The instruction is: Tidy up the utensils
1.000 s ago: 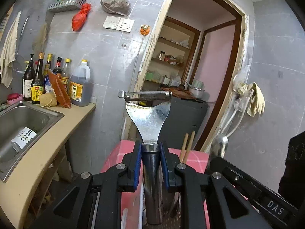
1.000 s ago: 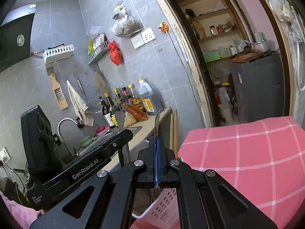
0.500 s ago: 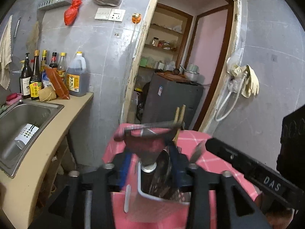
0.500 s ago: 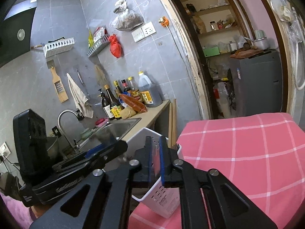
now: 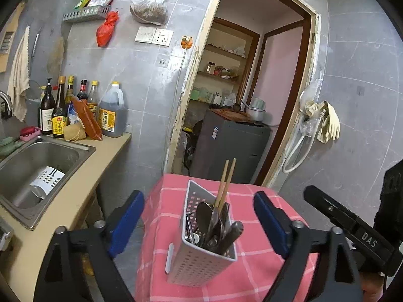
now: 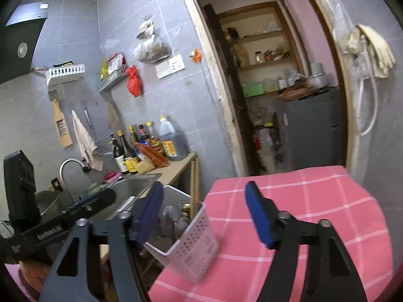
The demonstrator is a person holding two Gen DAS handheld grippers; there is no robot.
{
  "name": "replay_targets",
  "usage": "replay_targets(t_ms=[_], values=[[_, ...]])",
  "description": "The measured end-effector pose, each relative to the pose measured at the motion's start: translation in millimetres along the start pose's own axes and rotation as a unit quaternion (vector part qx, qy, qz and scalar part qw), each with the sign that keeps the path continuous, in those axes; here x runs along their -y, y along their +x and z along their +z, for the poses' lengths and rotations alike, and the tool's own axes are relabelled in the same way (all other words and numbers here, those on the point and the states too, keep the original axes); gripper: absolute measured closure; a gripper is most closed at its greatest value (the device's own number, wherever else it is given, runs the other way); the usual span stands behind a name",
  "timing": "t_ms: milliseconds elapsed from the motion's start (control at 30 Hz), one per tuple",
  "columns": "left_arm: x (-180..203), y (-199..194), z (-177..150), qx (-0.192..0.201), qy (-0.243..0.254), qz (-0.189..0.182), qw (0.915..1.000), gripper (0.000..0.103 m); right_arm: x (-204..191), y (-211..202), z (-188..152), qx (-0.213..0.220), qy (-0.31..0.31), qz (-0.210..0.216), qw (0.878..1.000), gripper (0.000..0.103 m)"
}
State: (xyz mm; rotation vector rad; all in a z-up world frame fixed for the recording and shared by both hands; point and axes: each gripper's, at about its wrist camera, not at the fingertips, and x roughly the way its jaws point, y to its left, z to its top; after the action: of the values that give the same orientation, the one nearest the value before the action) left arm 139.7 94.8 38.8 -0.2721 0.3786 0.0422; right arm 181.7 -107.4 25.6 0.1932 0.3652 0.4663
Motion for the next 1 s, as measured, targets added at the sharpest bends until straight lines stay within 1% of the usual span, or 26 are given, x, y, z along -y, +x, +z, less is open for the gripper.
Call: replay_targets(t_ms=[33,67,133,333,400,500,733,1000], values=[[1.6,-4.1,-0.3,0.002,0.001,0.003,1.0000,0.007,1.3,-10.4,-0.4,0.004,-0.006,-0.010,1.000,0.026],[2.8,-7.4,-0.8,0.003,0.001,0.006,1.0000,0.004,1.7,-15.6,0.9,0.007,-0.009,-0.015,1.000,0.023],[7.6,-17.2,-3.9,0.006,0.005,0.010,0.9999,0.002,3.8,-31.4,0.7,0.014,-0.018,-0.031,0.999,0.013],[19.4,-40.8,-17.7,0.001,0.019,0.014,0.9997,0.001,14.4,-79.7,-3.7,0.028,-0.035,-0.079,0.996,0.001],[23.0,-48.5,-23.6,0.001,0.027,0.015,0.9995,0.001,17.3,-95.1,-7.3,0.029,-0.042,-0.099,0.994,0.001],[29.0,-59.5,-34.6,-0.007,0.037,0.012,0.9992,0.001,20.7,-111.2,-11.3,0.026,-0.045,-0.116,0.992,0.001],[32.5,-79.4,-65.6,-0.034,0.053,0.009,0.9979,0.001,29.8,-148.6,-32.9,0.017,-0.038,-0.158,0.987,0.001],[33.7,-99.2,-92.8,-0.036,0.076,0.010,0.9964,0.001,28.7,-177.7,-55.7,0.022,-0.035,-0.191,0.981,0.001]])
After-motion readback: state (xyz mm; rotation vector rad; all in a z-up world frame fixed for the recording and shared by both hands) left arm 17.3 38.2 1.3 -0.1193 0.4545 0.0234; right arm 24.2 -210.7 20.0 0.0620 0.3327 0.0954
